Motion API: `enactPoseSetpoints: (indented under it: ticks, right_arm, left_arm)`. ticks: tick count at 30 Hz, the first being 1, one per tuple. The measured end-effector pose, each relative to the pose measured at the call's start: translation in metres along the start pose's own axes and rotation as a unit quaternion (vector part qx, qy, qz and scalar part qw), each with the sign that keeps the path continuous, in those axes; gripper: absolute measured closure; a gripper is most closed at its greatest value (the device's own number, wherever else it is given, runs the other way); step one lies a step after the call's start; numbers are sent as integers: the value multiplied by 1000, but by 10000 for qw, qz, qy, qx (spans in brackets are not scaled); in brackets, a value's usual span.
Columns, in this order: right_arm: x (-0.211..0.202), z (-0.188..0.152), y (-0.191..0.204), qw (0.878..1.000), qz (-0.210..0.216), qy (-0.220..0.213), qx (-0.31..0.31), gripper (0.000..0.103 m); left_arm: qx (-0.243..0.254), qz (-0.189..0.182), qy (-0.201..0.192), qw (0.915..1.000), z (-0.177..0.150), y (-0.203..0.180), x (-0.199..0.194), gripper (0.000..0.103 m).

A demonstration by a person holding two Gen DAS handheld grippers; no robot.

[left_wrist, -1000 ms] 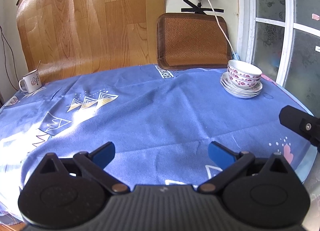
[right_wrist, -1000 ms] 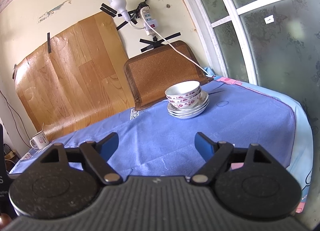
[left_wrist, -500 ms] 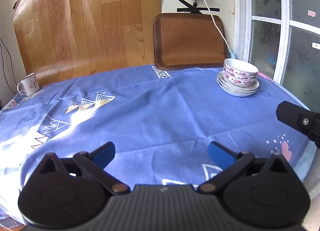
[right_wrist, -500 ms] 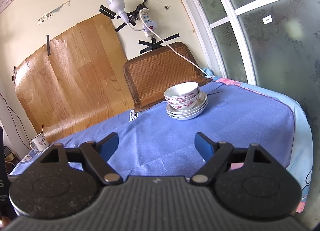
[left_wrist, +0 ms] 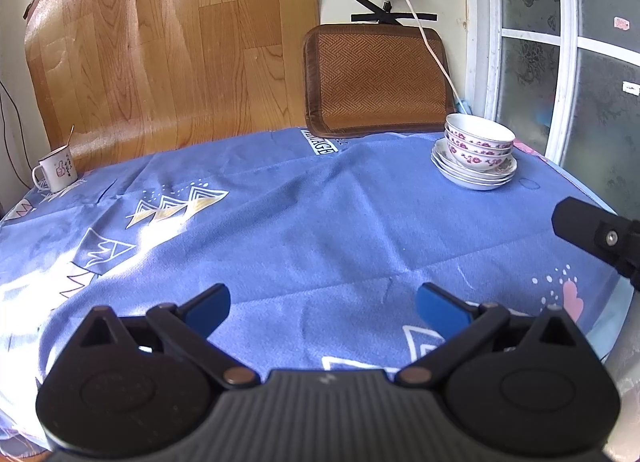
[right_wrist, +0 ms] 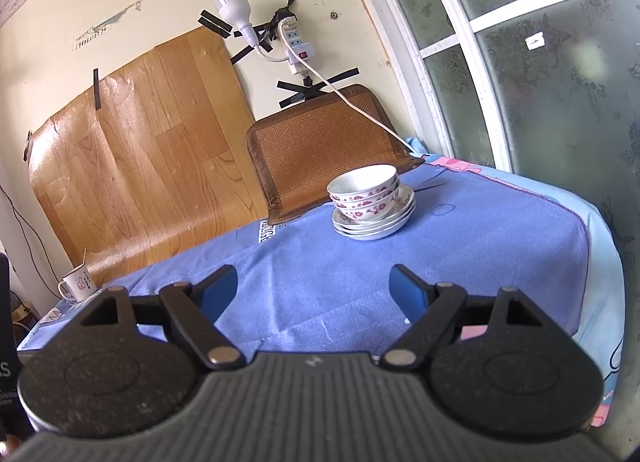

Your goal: Organize plates and bowls

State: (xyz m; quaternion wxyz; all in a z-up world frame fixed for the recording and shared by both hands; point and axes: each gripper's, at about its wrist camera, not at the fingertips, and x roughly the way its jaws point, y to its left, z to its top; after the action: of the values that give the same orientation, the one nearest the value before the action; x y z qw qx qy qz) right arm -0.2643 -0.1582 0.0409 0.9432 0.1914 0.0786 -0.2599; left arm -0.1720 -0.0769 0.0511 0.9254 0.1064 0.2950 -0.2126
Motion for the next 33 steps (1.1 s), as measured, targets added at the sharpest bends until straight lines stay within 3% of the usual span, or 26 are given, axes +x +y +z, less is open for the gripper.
enactPoseSetpoints:
  ticks: [33]
  right_arm:
    - [1, 0, -1, 10000, -13, 3, -26, 18]
  left_arm:
    - [138, -53, 69, 9999, -1, -4, 2, 0]
